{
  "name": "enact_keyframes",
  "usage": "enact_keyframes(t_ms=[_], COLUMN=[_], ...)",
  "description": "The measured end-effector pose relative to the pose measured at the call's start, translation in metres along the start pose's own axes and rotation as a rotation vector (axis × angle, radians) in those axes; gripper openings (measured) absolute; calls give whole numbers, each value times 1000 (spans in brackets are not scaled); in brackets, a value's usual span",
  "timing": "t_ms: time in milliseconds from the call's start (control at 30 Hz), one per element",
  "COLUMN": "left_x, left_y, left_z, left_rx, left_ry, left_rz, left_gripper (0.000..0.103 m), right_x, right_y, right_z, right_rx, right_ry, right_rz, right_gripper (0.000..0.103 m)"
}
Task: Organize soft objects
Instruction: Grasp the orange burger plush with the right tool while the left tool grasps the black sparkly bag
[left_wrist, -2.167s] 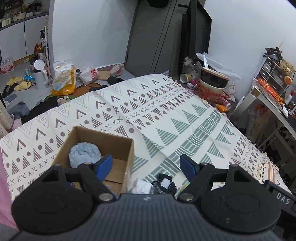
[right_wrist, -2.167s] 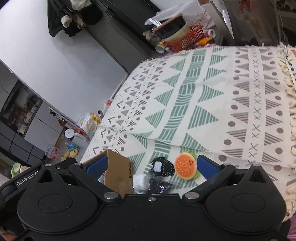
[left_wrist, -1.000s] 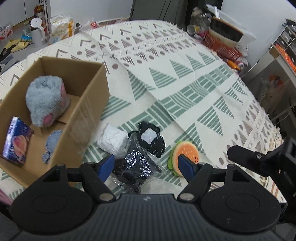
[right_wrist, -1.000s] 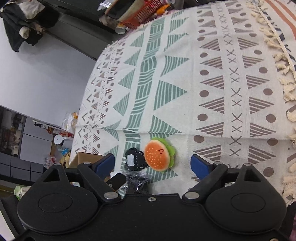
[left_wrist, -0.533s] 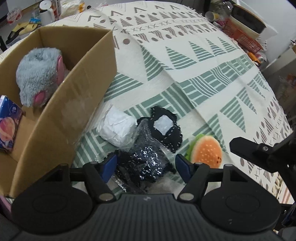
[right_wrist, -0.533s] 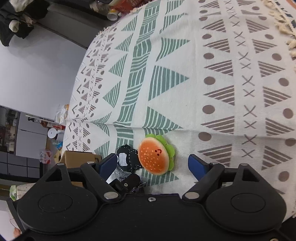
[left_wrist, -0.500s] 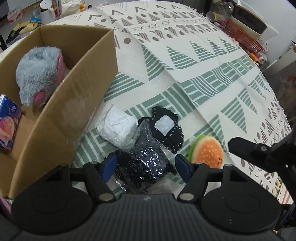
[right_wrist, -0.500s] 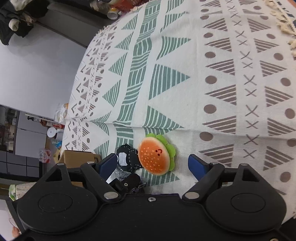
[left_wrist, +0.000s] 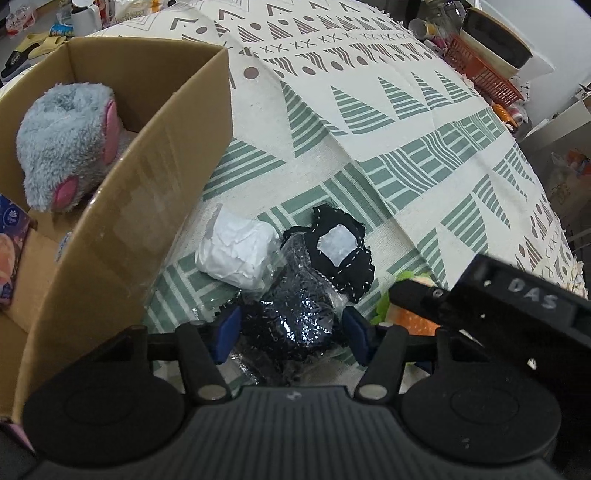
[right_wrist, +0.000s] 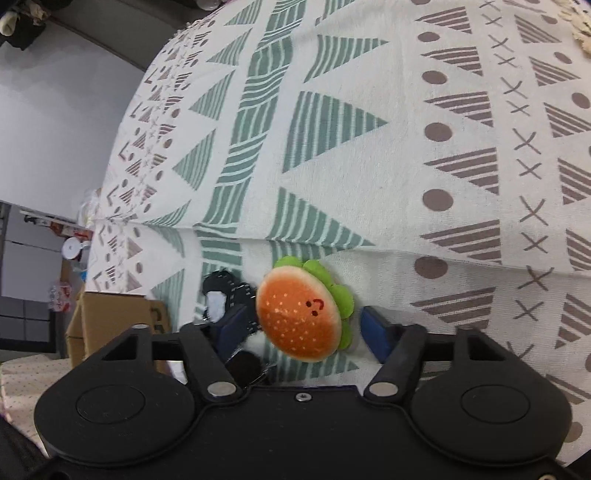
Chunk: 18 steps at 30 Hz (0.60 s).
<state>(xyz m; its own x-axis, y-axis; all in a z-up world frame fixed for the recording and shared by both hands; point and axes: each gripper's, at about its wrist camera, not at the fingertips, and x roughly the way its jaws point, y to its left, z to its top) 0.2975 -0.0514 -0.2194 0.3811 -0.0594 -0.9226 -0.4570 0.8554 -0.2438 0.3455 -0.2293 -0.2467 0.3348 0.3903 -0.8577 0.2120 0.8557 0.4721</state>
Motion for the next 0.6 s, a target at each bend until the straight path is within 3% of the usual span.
enact_keyframes(t_ms=[33,67,167,600], left_x=[-1,-3,-11,-62], left_y=[0,1,4,4], left_z=[1,2,3,7], left_rx=[4,3,0,19], left_ry=[4,5,10,-92], left_rz=[-8,-19,-47,-93], left_gripper=[53,50,48,48], right_x=[-1,-2,-6,-34], right_y=[-1,-3,-8,-1], right_z=[0,0,-1,-10], right_rx=[7,14,36,7], right_ry=[-9,-13,-24,-65], right_rz=[-3,-3,9,77], right_gripper=[53,42,36,35])
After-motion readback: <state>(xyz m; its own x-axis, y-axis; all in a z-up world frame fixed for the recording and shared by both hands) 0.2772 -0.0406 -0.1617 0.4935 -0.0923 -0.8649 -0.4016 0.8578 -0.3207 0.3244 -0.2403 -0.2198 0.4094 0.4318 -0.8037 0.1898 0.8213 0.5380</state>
